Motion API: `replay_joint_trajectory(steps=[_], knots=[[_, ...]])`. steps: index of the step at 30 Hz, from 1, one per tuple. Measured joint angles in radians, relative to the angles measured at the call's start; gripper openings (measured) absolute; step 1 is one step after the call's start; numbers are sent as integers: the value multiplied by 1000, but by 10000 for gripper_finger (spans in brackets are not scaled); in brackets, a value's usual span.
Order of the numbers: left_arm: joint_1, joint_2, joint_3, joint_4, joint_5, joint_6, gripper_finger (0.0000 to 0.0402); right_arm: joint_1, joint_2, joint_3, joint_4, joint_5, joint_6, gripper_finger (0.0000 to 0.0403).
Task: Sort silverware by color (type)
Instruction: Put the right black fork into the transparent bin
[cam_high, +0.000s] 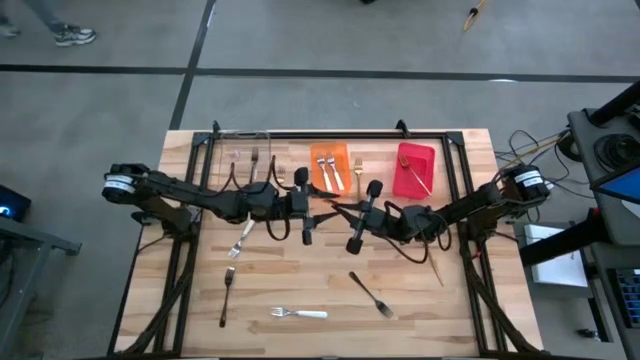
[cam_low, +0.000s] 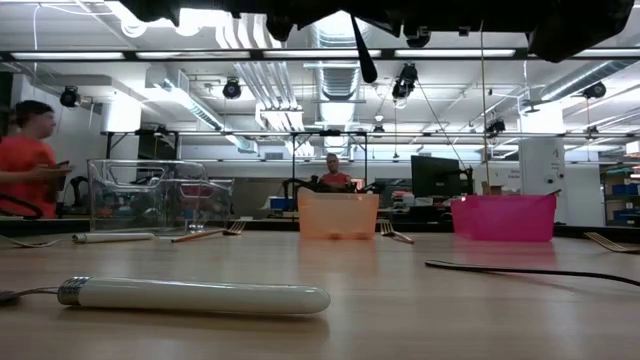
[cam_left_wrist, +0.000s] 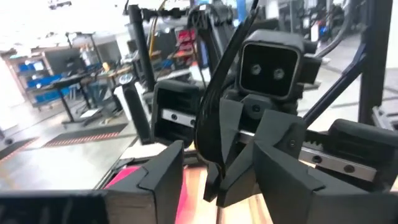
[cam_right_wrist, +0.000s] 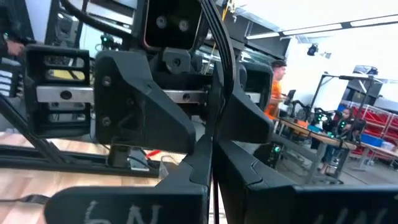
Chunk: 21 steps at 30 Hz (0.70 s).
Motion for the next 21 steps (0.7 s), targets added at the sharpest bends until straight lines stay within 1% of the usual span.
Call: replay_joint_trajectory(steps=[5,10,14,21], knots=[[9,0,-13,18,8,-20,128,-1,-1,-1,-2,1,8,8],[10,0,-13,47,49,-37,62,1,-1,-1,3,-9,7,8],[11,1,-13,62,52,-62,11,1,-1,-1,-3,-12,5,8],[12,2,-13,62,53,-119,1,1,-1,-1,-9,-10,22,12]])
